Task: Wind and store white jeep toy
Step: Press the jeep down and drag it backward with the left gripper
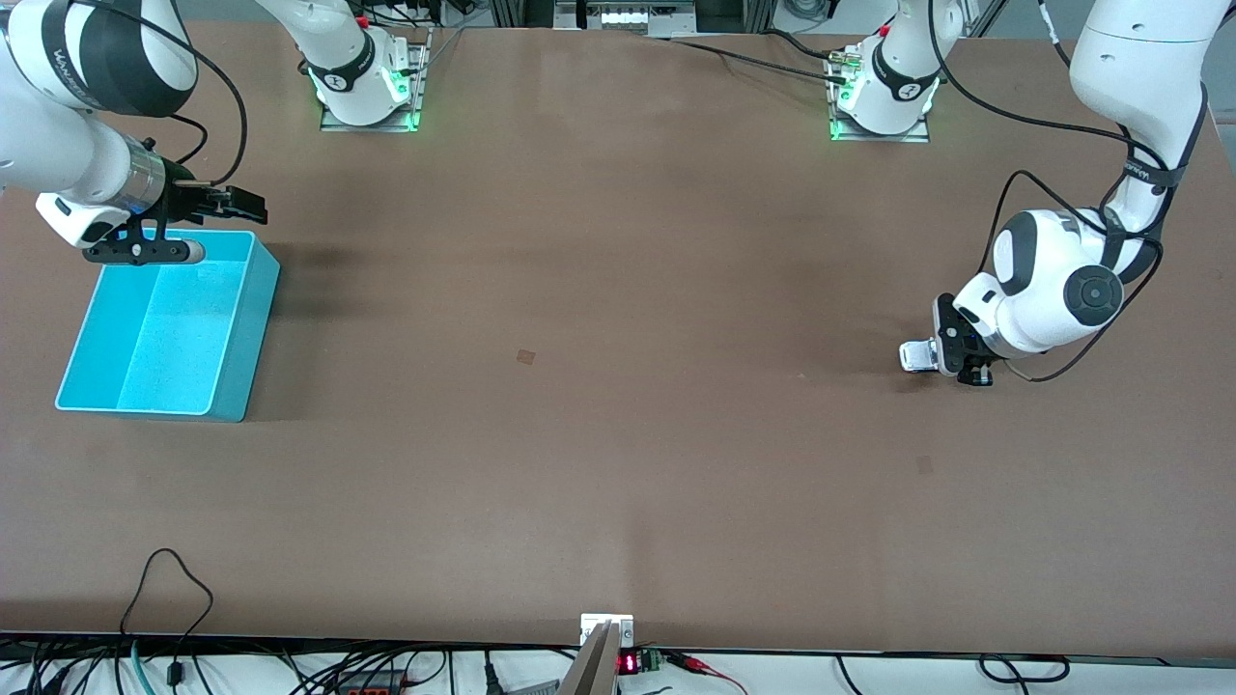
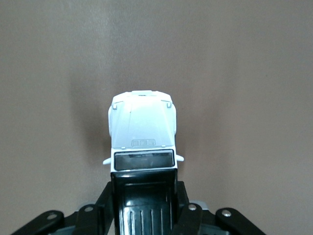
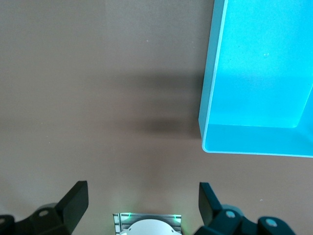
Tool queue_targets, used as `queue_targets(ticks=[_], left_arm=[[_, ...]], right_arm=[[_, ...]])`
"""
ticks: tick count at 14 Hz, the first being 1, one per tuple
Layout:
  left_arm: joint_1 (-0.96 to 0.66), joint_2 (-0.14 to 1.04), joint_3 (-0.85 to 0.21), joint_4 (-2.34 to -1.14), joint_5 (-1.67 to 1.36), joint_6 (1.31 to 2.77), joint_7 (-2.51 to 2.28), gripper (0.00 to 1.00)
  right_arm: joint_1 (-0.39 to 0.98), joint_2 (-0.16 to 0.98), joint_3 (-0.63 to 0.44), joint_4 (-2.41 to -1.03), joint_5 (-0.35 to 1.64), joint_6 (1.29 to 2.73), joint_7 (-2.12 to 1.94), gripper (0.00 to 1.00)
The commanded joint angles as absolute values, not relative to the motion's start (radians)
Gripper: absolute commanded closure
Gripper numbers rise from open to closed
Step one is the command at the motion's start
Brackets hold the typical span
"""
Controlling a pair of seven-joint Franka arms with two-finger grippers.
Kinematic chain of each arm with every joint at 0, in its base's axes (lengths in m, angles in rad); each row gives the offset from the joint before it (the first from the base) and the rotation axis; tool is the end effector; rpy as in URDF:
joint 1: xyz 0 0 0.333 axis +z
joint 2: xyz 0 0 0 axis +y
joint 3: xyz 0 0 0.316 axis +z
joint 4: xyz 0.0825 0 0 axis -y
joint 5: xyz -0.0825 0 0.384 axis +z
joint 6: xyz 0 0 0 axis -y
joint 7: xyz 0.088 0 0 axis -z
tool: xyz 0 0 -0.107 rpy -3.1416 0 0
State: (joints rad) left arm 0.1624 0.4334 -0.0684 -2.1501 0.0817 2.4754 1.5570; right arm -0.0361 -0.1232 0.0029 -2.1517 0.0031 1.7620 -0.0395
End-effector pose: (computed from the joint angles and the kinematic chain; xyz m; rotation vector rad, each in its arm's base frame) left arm 0.5546 0.0514 0.1878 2.2219 -2.1228 -0.1311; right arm 0.4804 -0.0157 0.4347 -3.1017 -0.0081 0.4153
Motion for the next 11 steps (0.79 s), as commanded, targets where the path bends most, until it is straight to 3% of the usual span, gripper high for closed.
queue_targets(ticks=[1,11], left_arm=[[0.198,0.494,-0.075,-2.143,0.110,2.497,1.592,0.93],[0.293,0.517,-0.075,-2.123,0.165,2.505,1.718,0.93]], right_arm=[[-0.034,-0.118,0.005,-2.146,0.005,1.769,-0.028,0.00],[-0.034,-0.117,0.005,-2.146,0.008,1.769,-0.028,0.00]])
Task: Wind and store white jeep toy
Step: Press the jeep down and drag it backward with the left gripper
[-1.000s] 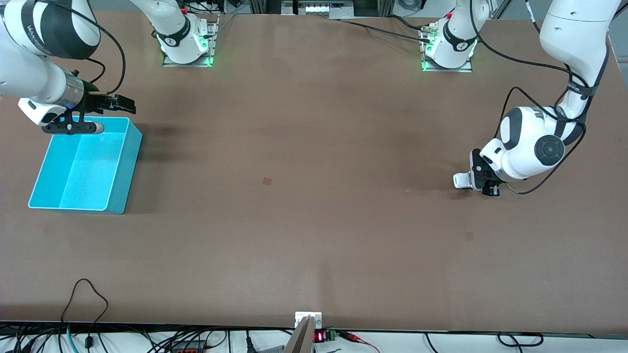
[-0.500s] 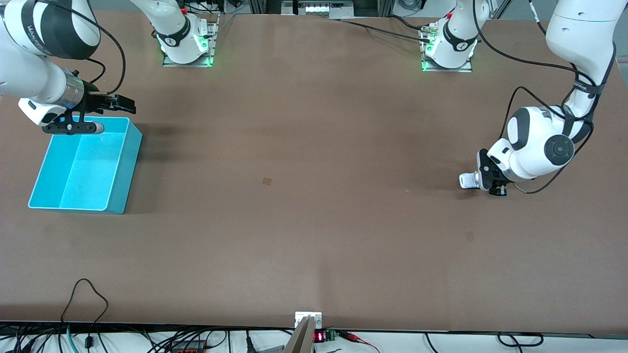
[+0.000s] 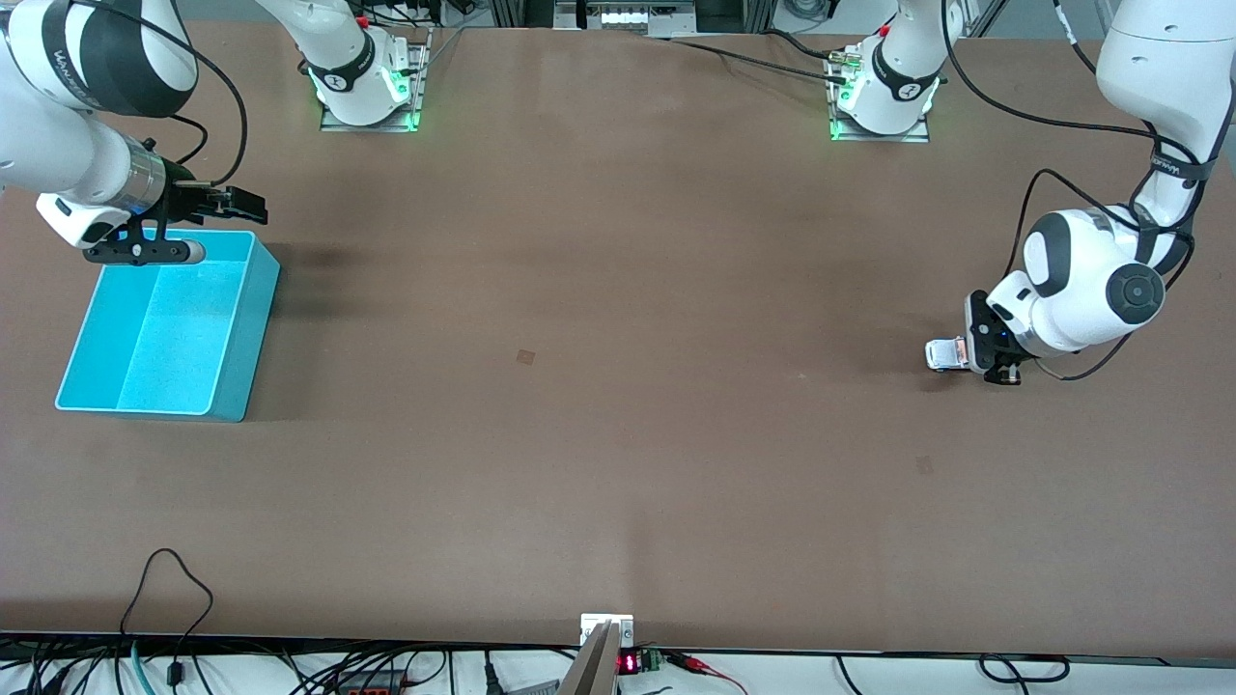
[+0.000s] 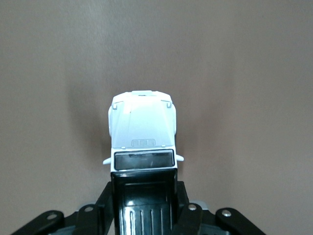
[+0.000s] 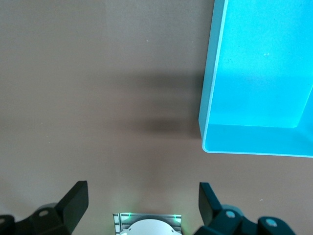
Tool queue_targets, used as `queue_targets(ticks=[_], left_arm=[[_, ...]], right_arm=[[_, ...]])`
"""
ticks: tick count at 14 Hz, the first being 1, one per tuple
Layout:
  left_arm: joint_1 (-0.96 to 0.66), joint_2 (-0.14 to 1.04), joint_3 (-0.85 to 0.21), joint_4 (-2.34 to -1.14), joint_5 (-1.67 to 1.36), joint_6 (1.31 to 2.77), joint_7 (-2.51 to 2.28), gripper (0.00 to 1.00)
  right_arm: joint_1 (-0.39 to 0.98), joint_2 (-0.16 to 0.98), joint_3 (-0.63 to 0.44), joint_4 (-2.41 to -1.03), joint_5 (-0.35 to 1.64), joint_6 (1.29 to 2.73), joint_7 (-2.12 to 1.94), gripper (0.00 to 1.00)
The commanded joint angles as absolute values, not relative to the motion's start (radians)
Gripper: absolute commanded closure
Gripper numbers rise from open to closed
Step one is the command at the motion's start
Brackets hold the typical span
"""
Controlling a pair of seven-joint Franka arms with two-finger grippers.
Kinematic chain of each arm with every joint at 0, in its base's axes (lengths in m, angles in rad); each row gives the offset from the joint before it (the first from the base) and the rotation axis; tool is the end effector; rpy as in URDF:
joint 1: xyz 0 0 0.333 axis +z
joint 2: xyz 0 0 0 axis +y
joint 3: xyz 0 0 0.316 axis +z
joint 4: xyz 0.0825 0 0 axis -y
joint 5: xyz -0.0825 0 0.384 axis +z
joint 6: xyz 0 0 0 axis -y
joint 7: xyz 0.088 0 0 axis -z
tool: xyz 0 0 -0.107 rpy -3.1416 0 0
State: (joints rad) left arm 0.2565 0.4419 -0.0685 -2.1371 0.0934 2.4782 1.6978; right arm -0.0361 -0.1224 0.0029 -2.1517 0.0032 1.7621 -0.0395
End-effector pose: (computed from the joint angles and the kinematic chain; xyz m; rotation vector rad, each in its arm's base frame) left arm 0.5515 0.1040 0.1878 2.1621 -2.1846 -0.1194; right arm 0.4805 -0.0157 0.4343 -3.1014 -0.0081 0.4164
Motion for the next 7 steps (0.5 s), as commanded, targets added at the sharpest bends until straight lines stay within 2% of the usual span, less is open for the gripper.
queue_targets(ticks=[1,7], left_arm=[[0.310,0.518,-0.077,-2.123,0.201,2.505,1.717,0.93],[0.353,0.529,-0.077,-2.123,0.212,2.508,1.720,0.93]], right_arm=[[-0.034,-0.114,0.003,-2.146,0.008,1.769,-0.028,0.00],[-0.035,-0.114,0.003,-2.146,0.009,1.769,-0.028,0.00]])
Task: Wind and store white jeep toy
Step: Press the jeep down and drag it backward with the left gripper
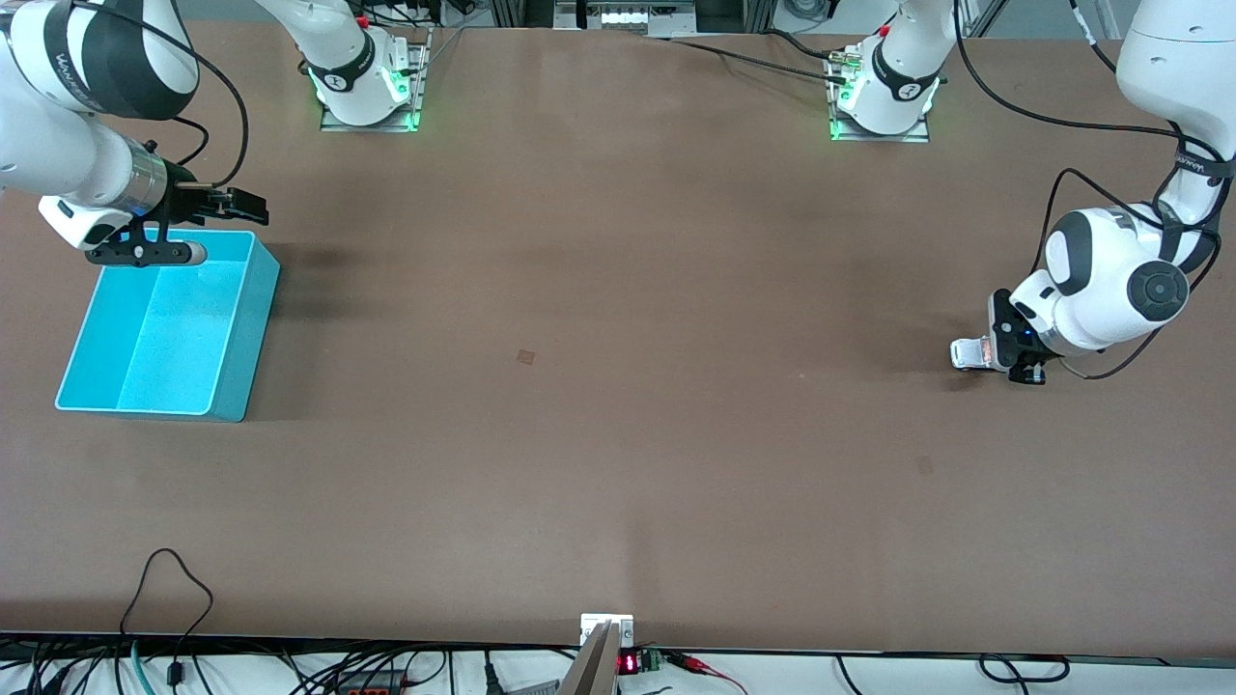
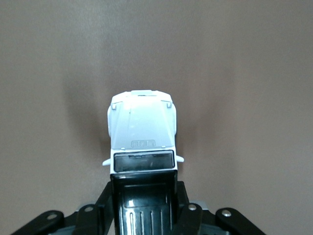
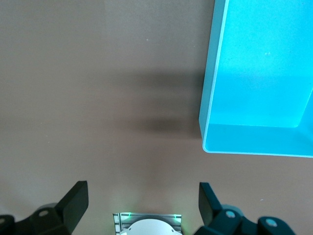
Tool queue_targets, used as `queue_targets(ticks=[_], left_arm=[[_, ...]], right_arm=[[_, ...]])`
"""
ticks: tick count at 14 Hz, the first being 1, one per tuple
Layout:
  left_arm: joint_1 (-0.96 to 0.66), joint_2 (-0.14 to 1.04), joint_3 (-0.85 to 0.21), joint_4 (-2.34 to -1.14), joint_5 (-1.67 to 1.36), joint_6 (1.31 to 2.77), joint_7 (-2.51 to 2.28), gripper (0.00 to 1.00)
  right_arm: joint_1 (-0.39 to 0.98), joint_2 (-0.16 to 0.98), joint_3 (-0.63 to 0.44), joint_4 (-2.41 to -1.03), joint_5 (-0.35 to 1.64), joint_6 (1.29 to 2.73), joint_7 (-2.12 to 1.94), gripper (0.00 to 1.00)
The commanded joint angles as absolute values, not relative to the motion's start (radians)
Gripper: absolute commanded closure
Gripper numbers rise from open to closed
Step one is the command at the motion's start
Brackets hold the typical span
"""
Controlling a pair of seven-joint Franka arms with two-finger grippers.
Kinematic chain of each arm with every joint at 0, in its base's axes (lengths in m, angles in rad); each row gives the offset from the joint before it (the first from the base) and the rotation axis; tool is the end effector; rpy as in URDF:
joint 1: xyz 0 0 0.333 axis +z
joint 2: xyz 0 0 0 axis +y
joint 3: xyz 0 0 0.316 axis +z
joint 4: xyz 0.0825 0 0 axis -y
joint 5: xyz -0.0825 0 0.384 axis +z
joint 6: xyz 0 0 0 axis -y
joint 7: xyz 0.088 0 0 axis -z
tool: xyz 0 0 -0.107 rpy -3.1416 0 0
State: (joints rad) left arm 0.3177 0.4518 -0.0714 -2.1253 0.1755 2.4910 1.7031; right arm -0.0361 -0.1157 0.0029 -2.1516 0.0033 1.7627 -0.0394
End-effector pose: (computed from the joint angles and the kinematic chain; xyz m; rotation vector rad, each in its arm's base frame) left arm 0.5492 0.1366 0.1874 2.1705 -2.2240 -0.1609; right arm 0.4813 -0.0157 0.4311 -3.0998 -0.0078 0.4257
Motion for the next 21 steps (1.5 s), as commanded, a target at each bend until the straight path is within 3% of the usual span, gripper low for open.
queue_targets(ticks=[1,15,16,17,19,21], left_arm=[[0.362,0.532,-0.077,-2.123,0.213,2.508,1.720,0.93],[0.433,0.580,-0.077,-2.080,0.268,2.510,1.735,0.90],[0.433,0.574,-0.077,-2.080,0.267,2.508,1.735,0.84],[0.433,0.563,-0.083,-2.080,0.264,2.508,1.733,0.70],[0.434,0.505,-0.119,-2.080,0.256,2.493,1.735,0.00],[0.433,0.430,-0.149,-2.080,0.252,2.409,1.735,0.00]], right_arm=[[-0.034,-0.114,0.003,-2.146,0.009,1.769,-0.028,0.00],[-0.037,-0.112,0.003,-2.146,0.011,1.769,-0.034,0.00],[-0.037,-0.112,0.002,-2.146,0.011,1.769,-0.034,0.00],[-0.037,-0.112,0.002,-2.146,0.011,1.769,-0.034,0.00],[-0.038,-0.112,0.002,-2.146,0.011,1.769,-0.035,0.00],[-0.038,-0.112,0.002,-2.146,0.011,1.769,-0.037,0.00]])
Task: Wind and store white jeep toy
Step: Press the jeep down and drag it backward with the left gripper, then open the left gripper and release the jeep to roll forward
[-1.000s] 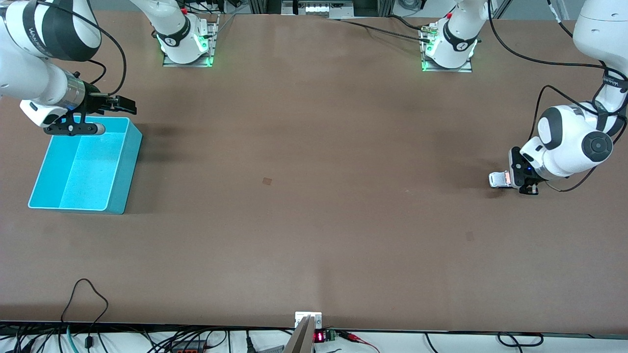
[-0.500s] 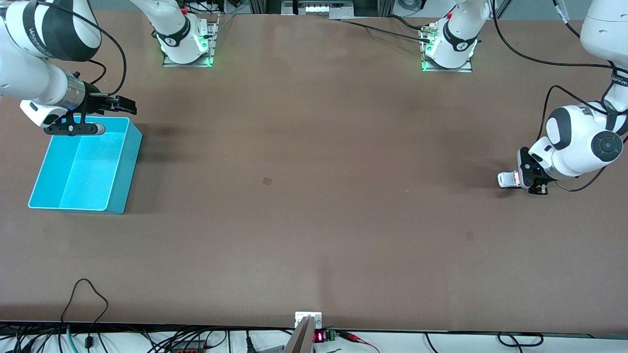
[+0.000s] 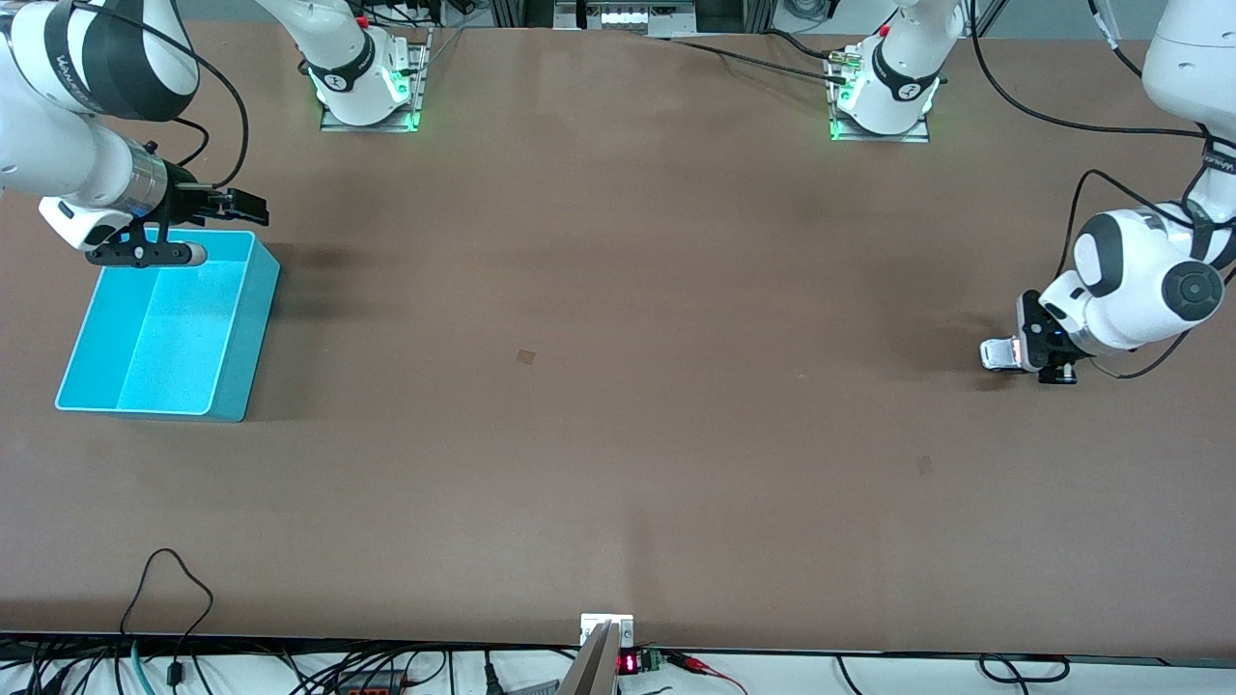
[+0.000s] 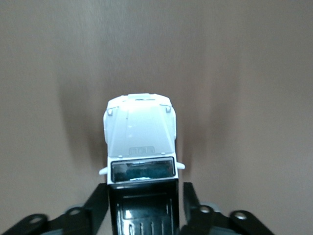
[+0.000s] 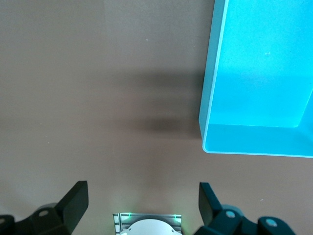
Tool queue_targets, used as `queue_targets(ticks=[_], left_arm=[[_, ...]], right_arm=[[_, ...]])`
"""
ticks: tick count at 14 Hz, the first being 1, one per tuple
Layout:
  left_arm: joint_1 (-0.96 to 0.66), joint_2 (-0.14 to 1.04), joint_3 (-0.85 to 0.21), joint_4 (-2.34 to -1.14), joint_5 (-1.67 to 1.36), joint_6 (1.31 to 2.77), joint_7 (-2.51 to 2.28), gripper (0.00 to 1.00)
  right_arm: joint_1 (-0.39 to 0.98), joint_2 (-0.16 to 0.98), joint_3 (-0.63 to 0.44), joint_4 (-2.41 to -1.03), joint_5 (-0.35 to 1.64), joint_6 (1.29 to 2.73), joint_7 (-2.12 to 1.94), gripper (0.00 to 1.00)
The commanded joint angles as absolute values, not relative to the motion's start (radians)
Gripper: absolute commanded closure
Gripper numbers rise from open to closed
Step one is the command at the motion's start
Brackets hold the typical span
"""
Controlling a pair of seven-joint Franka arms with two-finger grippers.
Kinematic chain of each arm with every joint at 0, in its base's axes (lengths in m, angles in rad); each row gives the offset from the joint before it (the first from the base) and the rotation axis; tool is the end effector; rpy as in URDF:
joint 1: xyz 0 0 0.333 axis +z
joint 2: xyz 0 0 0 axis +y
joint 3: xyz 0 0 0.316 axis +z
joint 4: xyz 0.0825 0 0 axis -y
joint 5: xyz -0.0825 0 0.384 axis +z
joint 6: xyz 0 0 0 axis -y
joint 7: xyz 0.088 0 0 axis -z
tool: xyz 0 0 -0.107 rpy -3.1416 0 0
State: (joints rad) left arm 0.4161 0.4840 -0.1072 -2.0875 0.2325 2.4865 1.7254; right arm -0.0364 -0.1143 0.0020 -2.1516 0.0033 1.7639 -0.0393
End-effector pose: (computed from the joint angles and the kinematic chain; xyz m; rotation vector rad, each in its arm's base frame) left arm 0.5489 0.1736 0.1830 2.1738 -2.2304 -0.1748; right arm 0.4816 -0.0163 0.4305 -3.0995 -0.0059 0.4259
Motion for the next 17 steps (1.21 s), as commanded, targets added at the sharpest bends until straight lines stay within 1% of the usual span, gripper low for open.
queue_targets(ticks=[1,3,6,12,17], left_arm=[[0.433,0.390,-0.178,-2.080,0.252,2.358,1.735,0.00],[0.431,0.335,-0.207,-2.079,0.250,2.298,1.735,0.00],[0.428,0.289,-0.241,-2.080,0.245,2.272,1.733,0.00],[0.407,0.265,-0.261,-2.080,0.212,2.260,1.733,0.00],[0.396,0.229,-0.302,-2.079,0.187,2.230,1.730,0.00]], right_arm=[[-0.038,-0.112,0.002,-2.146,0.011,1.769,-0.037,0.00],[-0.040,-0.112,0.002,-2.146,0.011,1.769,-0.038,0.00],[-0.040,-0.112,0.002,-2.146,0.011,1.769,-0.040,0.00],[-0.041,-0.109,0.000,-2.146,0.011,1.769,-0.040,0.00],[-0.041,-0.109,-0.002,-2.146,0.011,1.769,-0.041,0.00]])
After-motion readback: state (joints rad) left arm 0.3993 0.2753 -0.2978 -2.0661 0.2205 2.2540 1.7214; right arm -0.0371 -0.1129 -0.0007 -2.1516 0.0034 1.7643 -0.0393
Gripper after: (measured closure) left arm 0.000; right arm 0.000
